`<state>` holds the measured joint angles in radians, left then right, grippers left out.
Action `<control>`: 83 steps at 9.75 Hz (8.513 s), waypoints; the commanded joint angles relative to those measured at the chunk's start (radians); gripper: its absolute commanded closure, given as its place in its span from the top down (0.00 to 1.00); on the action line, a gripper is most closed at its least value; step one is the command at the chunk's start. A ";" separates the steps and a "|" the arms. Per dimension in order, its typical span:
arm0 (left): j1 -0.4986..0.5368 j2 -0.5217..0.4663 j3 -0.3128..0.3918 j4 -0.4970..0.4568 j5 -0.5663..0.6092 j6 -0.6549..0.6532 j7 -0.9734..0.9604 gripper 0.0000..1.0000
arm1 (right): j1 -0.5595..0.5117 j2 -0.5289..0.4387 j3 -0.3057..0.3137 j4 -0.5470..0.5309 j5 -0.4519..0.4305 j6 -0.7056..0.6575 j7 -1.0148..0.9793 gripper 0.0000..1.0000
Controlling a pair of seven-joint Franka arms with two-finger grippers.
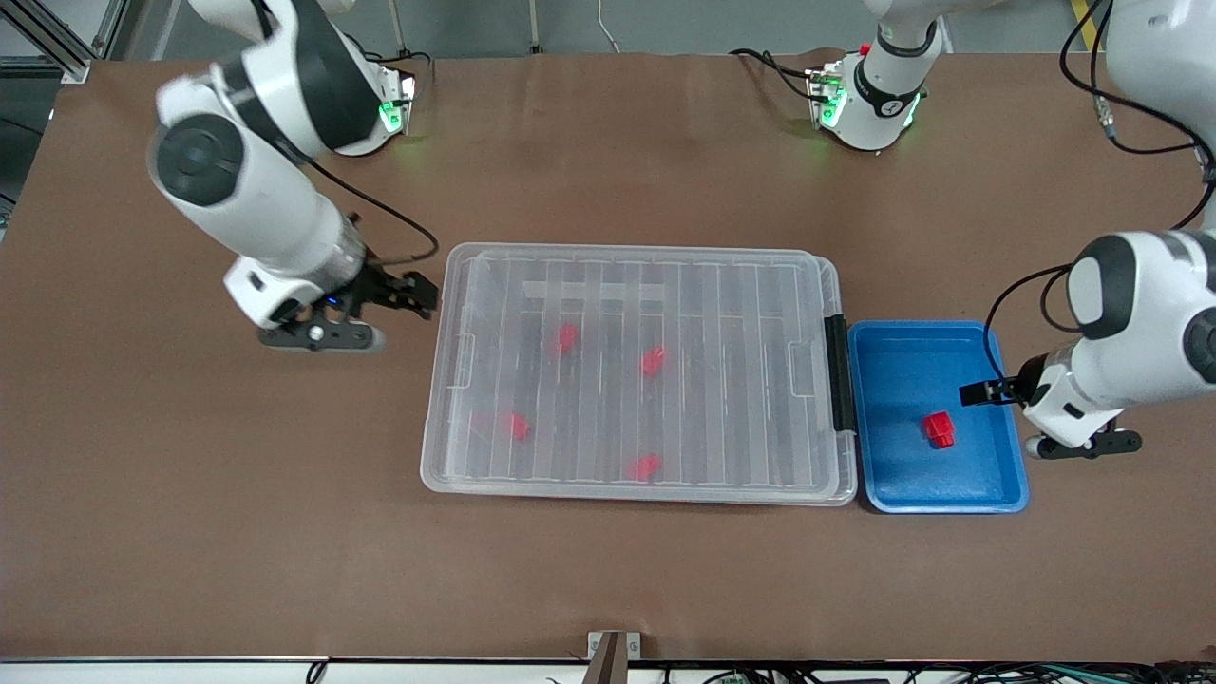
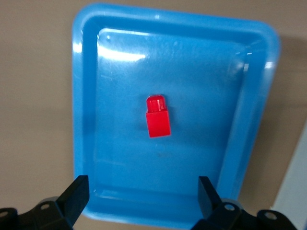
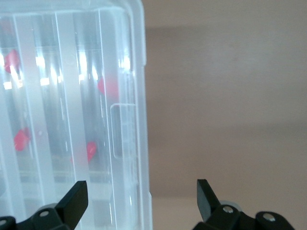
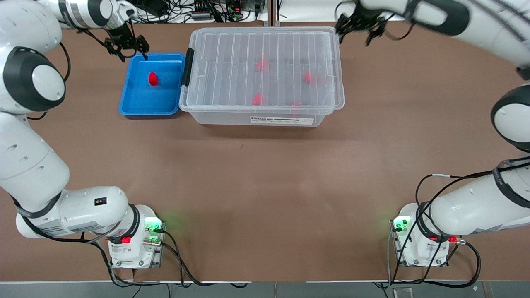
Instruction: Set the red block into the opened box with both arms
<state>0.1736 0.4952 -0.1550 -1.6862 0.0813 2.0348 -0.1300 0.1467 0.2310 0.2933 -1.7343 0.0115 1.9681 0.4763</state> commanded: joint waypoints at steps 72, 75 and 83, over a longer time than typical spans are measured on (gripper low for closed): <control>-0.040 -0.614 -0.075 -0.005 -0.095 -0.438 0.081 1.00 | -0.101 -0.116 -0.312 -0.349 0.091 0.172 -0.642 0.00; -0.051 -0.618 -0.089 -0.004 -0.095 -0.478 0.059 1.00 | -0.072 -0.072 -0.309 -0.366 0.232 0.129 -0.647 0.00; -0.051 -0.596 -0.098 0.039 -0.097 -0.482 0.081 1.00 | -0.053 0.019 -0.205 -0.281 0.363 0.123 -0.657 0.00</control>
<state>0.1157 -0.1156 -0.2447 -1.6419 0.0003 1.5636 -0.0615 0.0952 0.2305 0.0687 -2.0439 0.3491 2.0977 -0.1827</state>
